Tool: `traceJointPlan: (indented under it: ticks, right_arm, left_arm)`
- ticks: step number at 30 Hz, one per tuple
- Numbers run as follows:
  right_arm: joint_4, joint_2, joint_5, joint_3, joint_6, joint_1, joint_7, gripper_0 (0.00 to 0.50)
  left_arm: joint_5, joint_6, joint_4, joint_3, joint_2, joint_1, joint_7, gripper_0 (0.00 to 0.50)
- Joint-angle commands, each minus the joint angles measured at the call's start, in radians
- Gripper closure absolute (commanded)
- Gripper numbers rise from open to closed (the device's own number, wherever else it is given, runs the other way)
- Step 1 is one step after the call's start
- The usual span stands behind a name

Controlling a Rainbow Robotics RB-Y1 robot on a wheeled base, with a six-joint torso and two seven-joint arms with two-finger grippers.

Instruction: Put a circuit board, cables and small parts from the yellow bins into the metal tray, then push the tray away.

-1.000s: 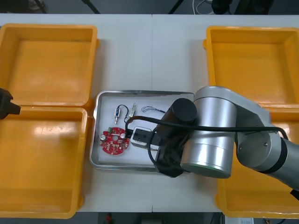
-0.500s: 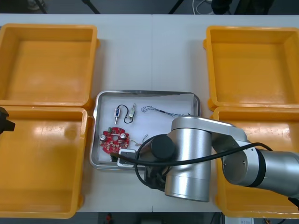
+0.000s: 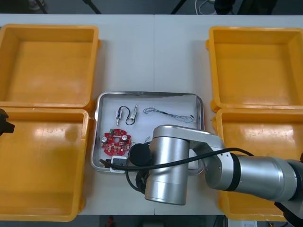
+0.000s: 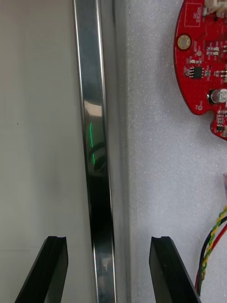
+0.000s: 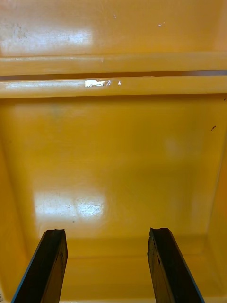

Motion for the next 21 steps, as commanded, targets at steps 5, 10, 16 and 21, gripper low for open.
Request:
traceJointPlan:
  ticks: [5,10,16,21]
  right_arm:
    - [0.013,0.035,0.056,0.053,-0.021,-0.03,-0.002,0.0]
    - [0.013,0.035,0.051,0.053,-0.004,-0.03,-0.001,0.116]
    - [0.013,0.031,0.05,0.064,0.045,-0.053,-0.002,0.461]
    - [0.013,0.024,0.05,0.07,0.045,-0.055,-0.004,0.5]
  left_arm:
    - [-0.01,0.006,-0.029,0.027,0.045,0.016,-0.067,0.0]
    - [-0.01,0.006,-0.029,0.027,0.045,0.016,-0.067,0.0]
    - [-0.01,0.006,-0.029,0.027,0.045,0.016,-0.067,0.0]
    - [-0.01,0.006,-0.029,0.027,0.045,0.016,-0.067,0.0]
